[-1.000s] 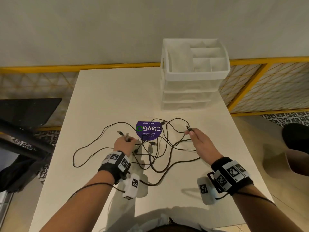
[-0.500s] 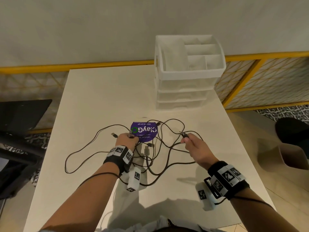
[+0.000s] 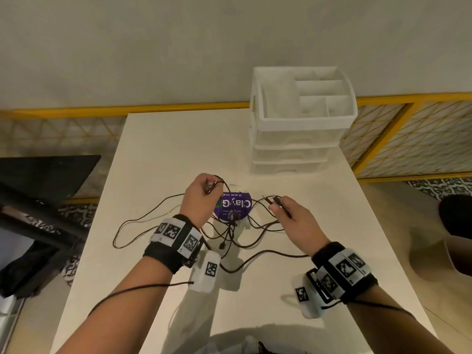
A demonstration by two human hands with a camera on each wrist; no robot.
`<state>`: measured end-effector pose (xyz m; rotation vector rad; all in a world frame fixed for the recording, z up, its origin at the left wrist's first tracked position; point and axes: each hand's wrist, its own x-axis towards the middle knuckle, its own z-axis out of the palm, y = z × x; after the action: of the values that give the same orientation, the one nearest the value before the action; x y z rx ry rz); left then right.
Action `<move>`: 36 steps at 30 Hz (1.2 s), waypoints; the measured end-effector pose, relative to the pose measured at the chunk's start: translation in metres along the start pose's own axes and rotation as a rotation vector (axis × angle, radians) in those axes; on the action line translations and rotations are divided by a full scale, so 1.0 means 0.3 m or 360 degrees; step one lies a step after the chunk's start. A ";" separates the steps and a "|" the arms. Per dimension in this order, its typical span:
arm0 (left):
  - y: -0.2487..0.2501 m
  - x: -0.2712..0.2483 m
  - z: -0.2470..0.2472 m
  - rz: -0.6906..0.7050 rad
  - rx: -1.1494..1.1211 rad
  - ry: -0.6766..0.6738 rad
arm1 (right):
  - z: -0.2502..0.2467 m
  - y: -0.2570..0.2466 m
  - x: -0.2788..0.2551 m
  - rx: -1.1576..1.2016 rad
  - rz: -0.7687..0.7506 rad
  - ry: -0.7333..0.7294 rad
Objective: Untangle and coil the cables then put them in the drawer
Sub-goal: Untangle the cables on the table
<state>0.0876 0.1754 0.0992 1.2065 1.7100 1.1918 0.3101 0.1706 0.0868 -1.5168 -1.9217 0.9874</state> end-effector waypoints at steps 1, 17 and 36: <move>0.010 -0.004 -0.001 0.0010 0.0015 -0.0034 | 0.000 -0.003 -0.006 0.0010 -0.0009 -0.0005; 0.165 -0.071 0.038 0.0068 -0.0707 -0.0334 | -0.048 -0.125 -0.041 0.0572 -0.0093 0.0248; 0.161 -0.153 0.074 -0.0122 -0.0697 -0.0330 | 0.086 -0.220 -0.026 0.0498 -0.0179 0.0003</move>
<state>0.1356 0.1443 0.1400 0.9488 1.2480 1.2629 0.2526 0.1493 0.1235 -1.2189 -1.7332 1.1714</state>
